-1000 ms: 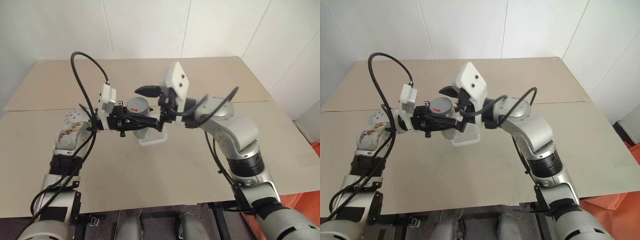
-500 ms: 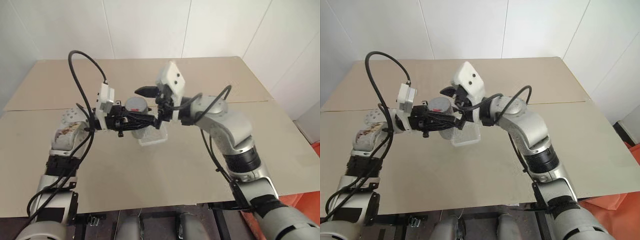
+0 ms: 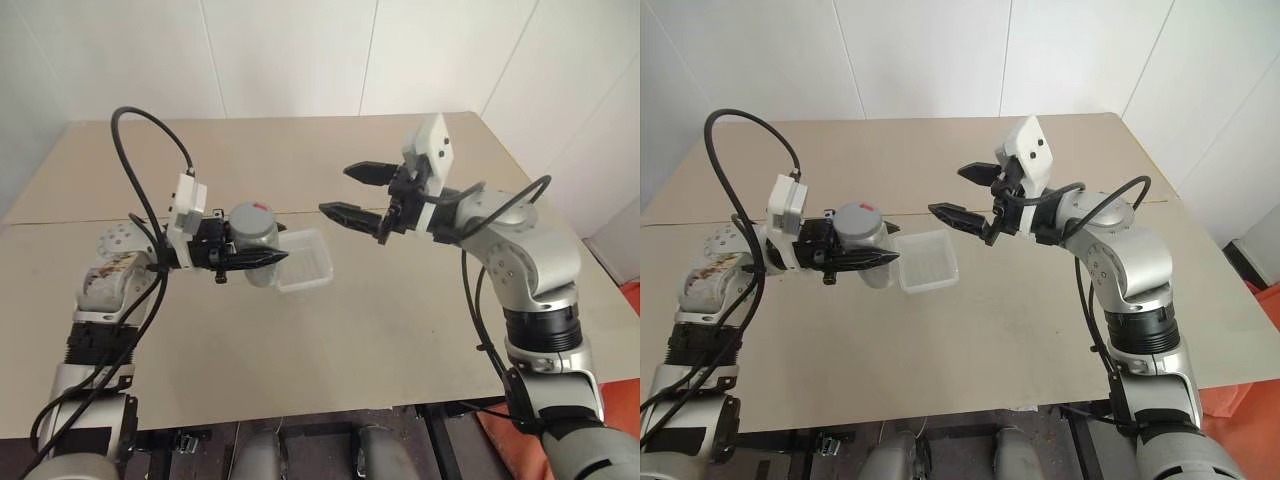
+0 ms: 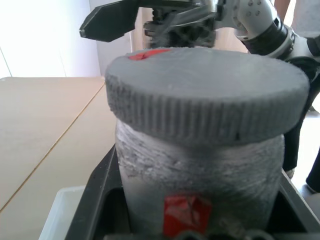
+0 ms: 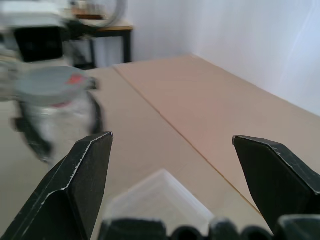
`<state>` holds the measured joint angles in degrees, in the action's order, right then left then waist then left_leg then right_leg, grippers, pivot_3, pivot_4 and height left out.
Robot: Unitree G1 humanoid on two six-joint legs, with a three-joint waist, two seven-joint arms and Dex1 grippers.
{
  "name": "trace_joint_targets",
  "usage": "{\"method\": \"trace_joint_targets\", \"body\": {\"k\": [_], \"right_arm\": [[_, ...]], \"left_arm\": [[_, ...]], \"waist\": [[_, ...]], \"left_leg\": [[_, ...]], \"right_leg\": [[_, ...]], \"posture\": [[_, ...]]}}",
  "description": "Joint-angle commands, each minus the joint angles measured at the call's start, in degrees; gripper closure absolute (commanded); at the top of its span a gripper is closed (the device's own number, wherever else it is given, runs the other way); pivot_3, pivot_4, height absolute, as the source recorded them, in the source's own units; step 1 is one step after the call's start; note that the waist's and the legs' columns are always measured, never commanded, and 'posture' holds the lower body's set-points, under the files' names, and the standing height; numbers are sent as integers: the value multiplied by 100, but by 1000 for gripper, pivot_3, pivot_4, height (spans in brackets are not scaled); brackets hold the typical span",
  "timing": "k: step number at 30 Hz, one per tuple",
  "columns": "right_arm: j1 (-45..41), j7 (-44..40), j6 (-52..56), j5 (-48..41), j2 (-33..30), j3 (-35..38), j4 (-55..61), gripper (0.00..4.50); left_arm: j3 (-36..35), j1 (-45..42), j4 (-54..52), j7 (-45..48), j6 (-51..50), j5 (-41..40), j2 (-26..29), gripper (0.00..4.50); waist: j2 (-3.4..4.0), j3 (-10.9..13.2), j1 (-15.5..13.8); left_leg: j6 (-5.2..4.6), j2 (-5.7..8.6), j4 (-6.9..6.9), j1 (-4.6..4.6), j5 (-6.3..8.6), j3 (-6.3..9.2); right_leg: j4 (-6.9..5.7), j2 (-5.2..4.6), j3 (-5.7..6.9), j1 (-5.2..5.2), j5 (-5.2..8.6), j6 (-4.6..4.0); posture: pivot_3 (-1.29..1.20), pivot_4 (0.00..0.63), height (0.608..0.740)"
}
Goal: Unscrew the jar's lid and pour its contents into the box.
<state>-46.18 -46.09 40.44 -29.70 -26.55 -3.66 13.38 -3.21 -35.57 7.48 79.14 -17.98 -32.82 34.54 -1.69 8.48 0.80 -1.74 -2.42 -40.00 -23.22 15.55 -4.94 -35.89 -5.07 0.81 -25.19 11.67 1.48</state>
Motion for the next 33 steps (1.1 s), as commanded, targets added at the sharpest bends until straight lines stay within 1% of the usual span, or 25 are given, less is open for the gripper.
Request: {"method": "trace_joint_targets", "body": {"k": [1,5,10,12,19,25,33], "right_arm": [[-201,-3,116,-361,239,-70,553,25],[-462,305,251,-257,581,-372,658,25],[-727,857,93,545,884,-978,235,25],[-751,919,-11,763,930,-1087,60,25],[-700,919,10,817,924,-873,-58,25],[-459,721,74,509,607,-508,178,25],[-191,386,-81,323,230,-413,409,25]], "left_arm": [[62,-225,-4,-156,112,46,-206,2535],[178,-374,246,-188,282,219,-424,2535],[233,-526,369,-153,353,259,-575,2535],[233,-540,377,-128,359,254,-566,2535],[148,-480,328,-72,348,252,-437,2535],[91,-340,210,-63,322,212,-318,2535],[103,-263,105,-58,264,169,-247,2535]], "waist": [[0,0,-7],[0,0,-4],[0,0,-2],[0,0,-1],[0,0,-4],[0,0,-5],[0,0,-6]], "left_leg": [[0,1,-1,-1,0,1],[1,1,-3,0,-1,-1],[1,2,-3,-1,-1,-2],[1,2,-4,-1,-1,-3],[1,2,-4,-5,-1,-1],[1,2,-4,-3,-1,0],[1,2,-4,-3,-1,0]], "right_leg": [[0,0,0,0,0,0],[-5,0,0,0,0,0],[-3,0,2,0,0,0],[-4,-1,2,0,0,0],[1,-1,3,0,0,0],[0,-1,3,0,0,0],[-1,-1,2,0,0,0]], "posture": [[0,150,740],[0,150,740],[0,150,740],[0,150,740],[0,150,740],[0,150,740],[0,150,740]]}}
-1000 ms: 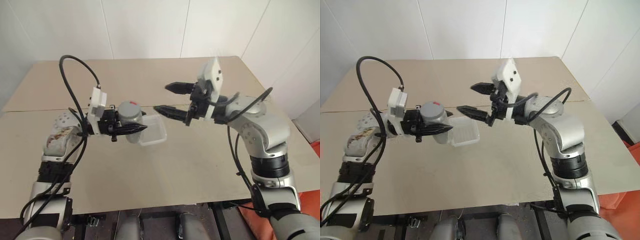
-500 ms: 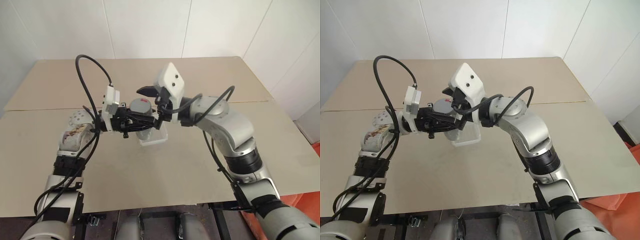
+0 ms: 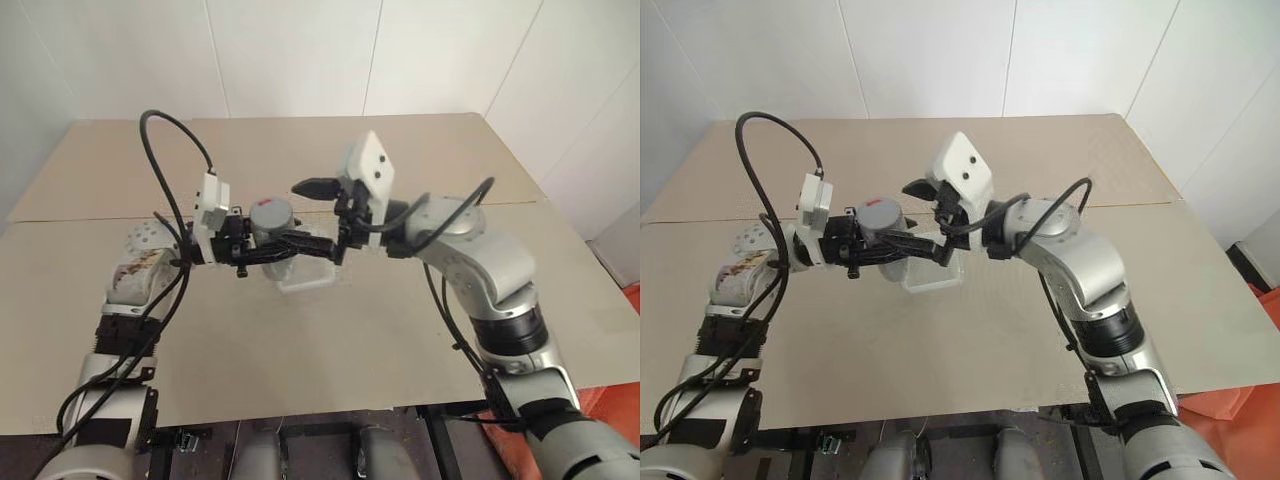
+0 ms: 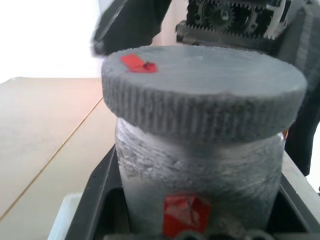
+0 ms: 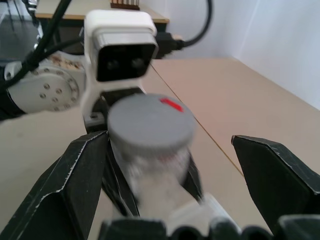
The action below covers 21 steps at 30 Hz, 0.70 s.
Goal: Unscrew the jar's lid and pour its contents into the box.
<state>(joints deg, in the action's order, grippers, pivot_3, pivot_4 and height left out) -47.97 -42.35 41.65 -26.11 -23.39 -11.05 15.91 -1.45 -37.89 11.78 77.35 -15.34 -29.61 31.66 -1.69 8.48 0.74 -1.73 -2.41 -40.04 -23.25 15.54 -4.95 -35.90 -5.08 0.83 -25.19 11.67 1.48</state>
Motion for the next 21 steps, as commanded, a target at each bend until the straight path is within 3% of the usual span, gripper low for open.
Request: {"method": "trace_joint_targets", "body": {"k": [1,12,21], "right_arm": [[9,-24,-209,-40,-110,336,168,25],[306,-593,-201,-306,-303,361,561,25],[-105,-54,69,-273,248,86,437,25]], "left_arm": [[-71,-25,-337,121,-5,-156,46,2535],[-94,31,-404,131,-32,-133,84,2535],[-30,12,-397,102,10,-103,2,2535]], "waist": [[0,0,0],[0,0,-2],[0,0,4]], "left_leg": [[0,0,0,0,0,0],[0,0,0,0,0,0],[0,0,0,3,0,1]], "right_leg": [[0,0,0,0,0,0],[1,1,-1,0,0,0],[-2,1,-2,0,0,0]], "posture": [[0,150,740],[0,150,740],[0,150,740]]}}
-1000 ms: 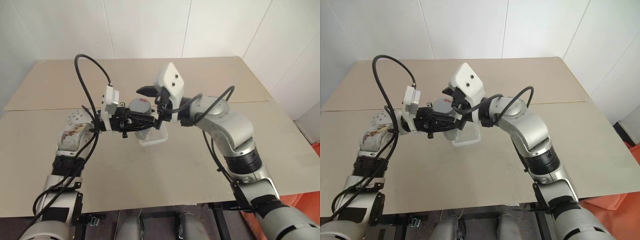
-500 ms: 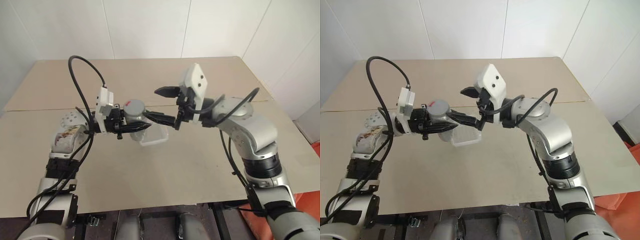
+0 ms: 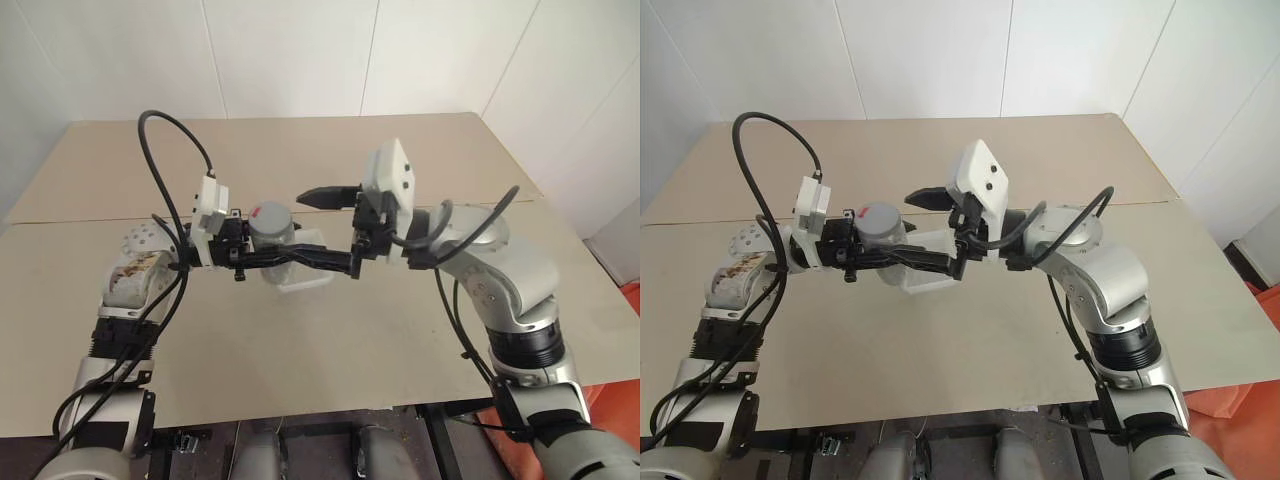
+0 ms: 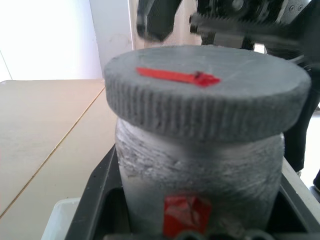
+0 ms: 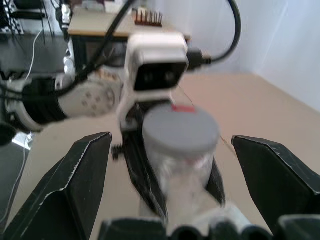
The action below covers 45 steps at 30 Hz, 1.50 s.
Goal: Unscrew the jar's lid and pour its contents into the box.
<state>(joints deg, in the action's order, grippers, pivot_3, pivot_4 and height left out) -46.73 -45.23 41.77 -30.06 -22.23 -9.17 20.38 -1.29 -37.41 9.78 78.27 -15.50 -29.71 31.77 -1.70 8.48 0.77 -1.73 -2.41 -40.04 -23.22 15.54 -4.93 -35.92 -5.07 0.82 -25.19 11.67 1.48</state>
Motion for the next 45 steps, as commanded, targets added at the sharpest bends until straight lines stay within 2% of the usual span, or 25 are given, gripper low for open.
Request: {"method": "trace_joint_targets", "body": {"k": [1,9,15,18,21,22,28,32,34,39,42,45], "right_arm": [[-278,311,88,170,191,-152,-65,25],[-441,523,177,394,430,-399,-357,25],[-480,497,307,263,593,-266,-477,25],[-473,401,383,139,616,-205,-469,652],[-468,377,405,42,613,-161,-458,1646],[-480,372,435,-40,627,-101,-461,1748],[-719,380,699,-852,699,667,-547,1749],[-835,437,601,-969,502,1072,-681,1749],[-609,468,310,-598,211,1043,-655,1749],[835,905,-208,543,-568,760,-536,1749],[1698,1167,-416,1018,-671,559,-536,1749],[2245,1529,-526,1449,-507,291,-625,1749]], "left_arm": [[-46,-40,-194,12,25,-94,-10,2535],[-57,-4,-269,-2,2,-107,3,2535],[-92,92,-383,-16,-38,-130,58,2535],[-96,117,-420,-27,-56,-128,71,2535],[-91,116,-415,-29,-53,-111,76,2535],[-90,112,-406,-28,-49,-108,77,2535],[-86,106,-333,-7,-11,-67,91,2535],[-127,114,-286,-23,8,-45,110,2535],[-197,120,-265,-124,44,-25,123,2535],[-531,192,-151,-467,144,44,378,2535],[-647,263,-98,-726,230,161,495,2535],[-695,257,66,-1109,425,403,474,2535]], "waist": [[0,0,1],[0,0,-11],[0,0,2],[0,0,0],[0,0,0],[0,0,0],[0,0,-4],[0,0,-7],[0,0,-16],[0,0,-19],[-1,0,5],[-1,0,22]], "left_leg": [[0,0,0,1,0,0],[0,2,-2,-4,0,-2],[0,0,0,-2,0,-1],[0,0,0,-2,0,-1],[0,0,-1,-3,0,0],[0,0,-1,-2,0,0],[0,1,-1,-4,0,0],[0,0,0,-2,0,0],[0,1,0,-2,0,-1],[-1,2,1,-4,1,-2],[0,3,4,-4,0,-4],[1,3,8,6,0,-4]], "right_leg": [[0,0,0,0,0,0],[2,-2,2,0,0,0],[1,0,2,0,0,0],[0,0,2,0,0,0],[1,0,2,0,0,0],[1,-1,2,0,0,0],[1,-1,2,-1,0,0],[2,-1,3,1,0,0],[3,-2,3,3,0,0],[8,-4,4,3,0,1],[6,-5,0,-2,1,1],[11,-3,-7,0,1,1]], "posture": [[0,150,740],[0,150,740],[0,150,740],[0,150,740],[0,150,740],[0,150,740],[0,150,740],[0,150,740],[0,150,740],[0,150,740],[0,150,740],[0,150,740]]}}
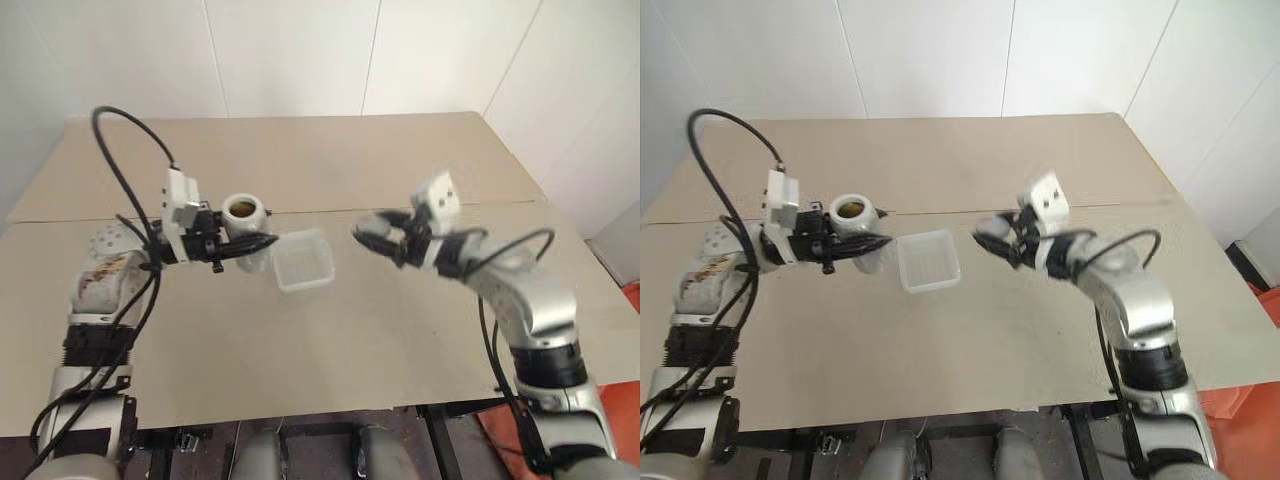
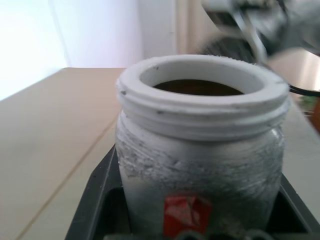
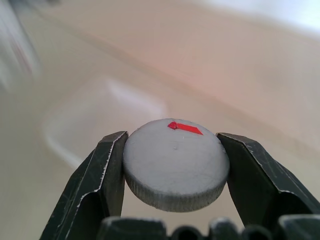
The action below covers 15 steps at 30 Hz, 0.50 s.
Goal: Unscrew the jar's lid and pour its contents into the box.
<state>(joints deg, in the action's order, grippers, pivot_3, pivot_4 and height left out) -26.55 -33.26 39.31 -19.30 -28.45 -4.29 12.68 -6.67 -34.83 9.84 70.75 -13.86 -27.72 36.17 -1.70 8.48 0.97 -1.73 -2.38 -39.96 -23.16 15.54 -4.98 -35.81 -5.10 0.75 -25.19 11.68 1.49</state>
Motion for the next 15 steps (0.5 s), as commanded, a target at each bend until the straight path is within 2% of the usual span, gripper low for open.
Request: {"method": "trace_joint_targets", "body": {"k": [1,2,4,5,8,12,15], "right_arm": [[306,415,-282,468,166,-255,133,1749],[380,550,-241,568,269,-325,81,1749],[485,716,-235,819,363,-497,-43,1034],[508,740,-188,885,380,-547,-72,897],[490,567,-34,834,269,-500,141,41],[228,24,432,272,-135,-59,633,41],[-279,-604,1420,-517,-650,167,1097,41]], "left_arm": [[-156,-6,90,-455,321,261,6,2535],[-140,-19,98,-585,372,315,-44,2535],[-73,-40,111,-841,536,489,-145,2535],[-28,-49,143,-945,688,610,-190,2535],[122,-150,331,-1409,1288,1133,-359,2535],[675,-483,1124,-2424,3235,2725,-341,2535],[1209,-1063,1984,-3836,4846,4314,-208,2535]], "waist": [[0,0,4],[0,0,4],[0,0,-8],[0,0,-17],[0,0,-39],[-1,1,-100],[-3,2,-155]], "left_leg": [[1,-1,-1,2,0,0],[1,0,-1,3,-1,1],[2,1,-3,3,-1,0],[2,3,-3,3,-1,0],[1,8,-3,1,-1,2],[-2,16,-3,-4,1,4],[-4,23,-4,-3,1,4]], "right_leg": [[2,1,0,1,0,0],[3,1,-2,-1,0,0],[3,1,-3,-1,0,0],[3,-2,-2,-1,0,0],[2,-5,-1,1,0,0],[3,-10,3,4,-1,1],[13,-16,3,4,-2,1]], "posture": [[0,150,740],[0,150,740],[0,150,740],[0,150,740],[0,150,740],[0,150,740],[0,150,740]]}}
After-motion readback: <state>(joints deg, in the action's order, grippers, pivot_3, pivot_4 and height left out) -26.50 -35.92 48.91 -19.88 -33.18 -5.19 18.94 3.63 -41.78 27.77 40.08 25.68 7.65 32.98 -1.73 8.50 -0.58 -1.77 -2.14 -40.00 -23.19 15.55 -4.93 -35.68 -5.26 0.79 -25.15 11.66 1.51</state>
